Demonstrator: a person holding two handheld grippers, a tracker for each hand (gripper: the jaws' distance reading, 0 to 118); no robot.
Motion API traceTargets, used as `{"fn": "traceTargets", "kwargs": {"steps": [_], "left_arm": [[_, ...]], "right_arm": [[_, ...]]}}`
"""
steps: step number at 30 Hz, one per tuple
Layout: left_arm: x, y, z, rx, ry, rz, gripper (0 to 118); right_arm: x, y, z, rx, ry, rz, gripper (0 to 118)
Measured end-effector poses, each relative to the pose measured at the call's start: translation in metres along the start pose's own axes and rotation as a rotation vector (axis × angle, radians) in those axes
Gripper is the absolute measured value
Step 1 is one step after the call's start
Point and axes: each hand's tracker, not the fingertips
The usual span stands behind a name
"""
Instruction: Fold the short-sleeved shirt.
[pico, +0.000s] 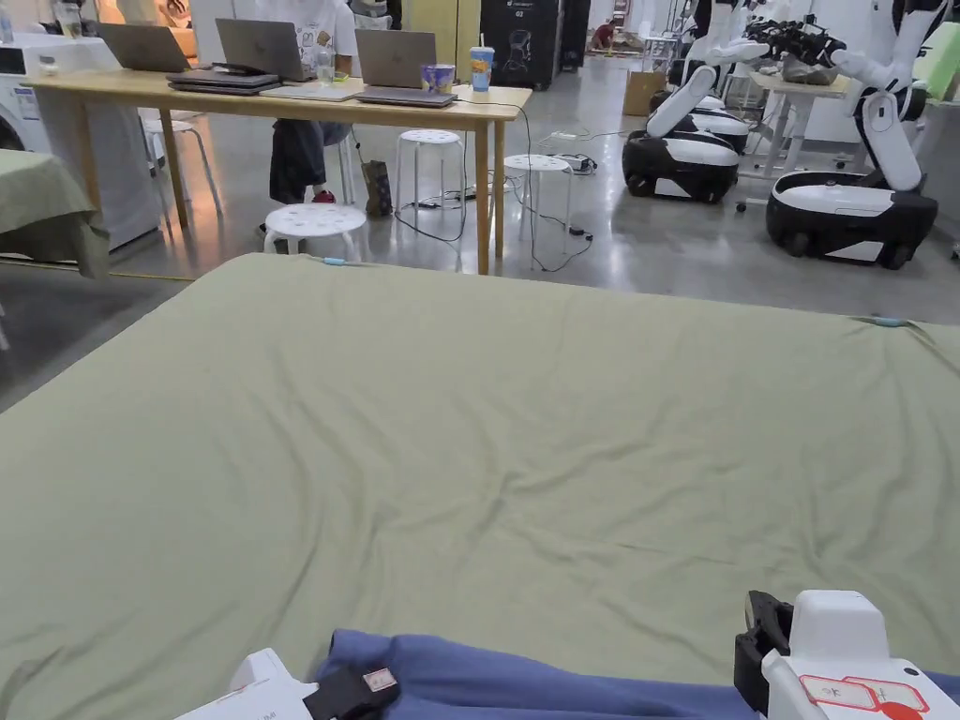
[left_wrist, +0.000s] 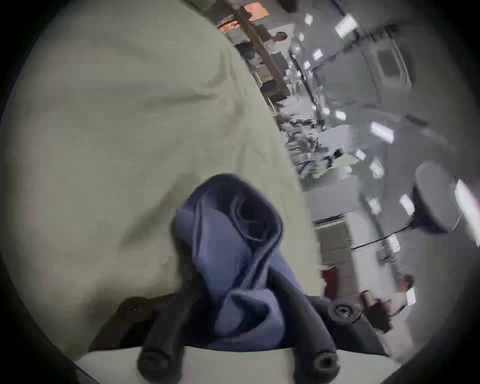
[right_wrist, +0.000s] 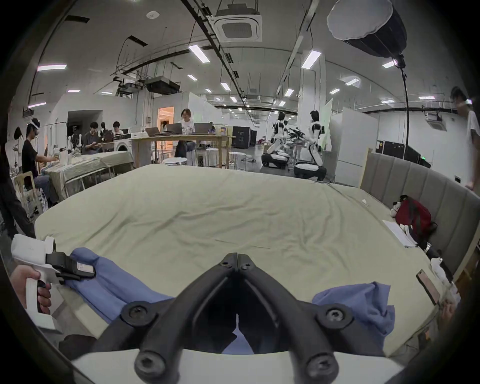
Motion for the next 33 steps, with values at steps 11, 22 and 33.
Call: {"fn": "traceTargets", "kwargs": {"steps": [11, 22, 33], "left_arm": [[0.095, 0.017, 0.040, 0.197, 0.347, -0.634, 4], [0.235, -0.134, -0.019, 0.092, 0.290, -1.249, 3], [0.238, -0.201, -0.076, -0.061, 0.339, -1.384, 70]], "right_arm": [[0.020, -0.001, 0.007, -0.012, -0.013, -0.011, 0], [0.071, -0.009, 0.016, -0.054, 0.022, -0.051, 0], [0.116, -0.023, 0.028, -0.100, 0.033, -0.093, 0]]}}
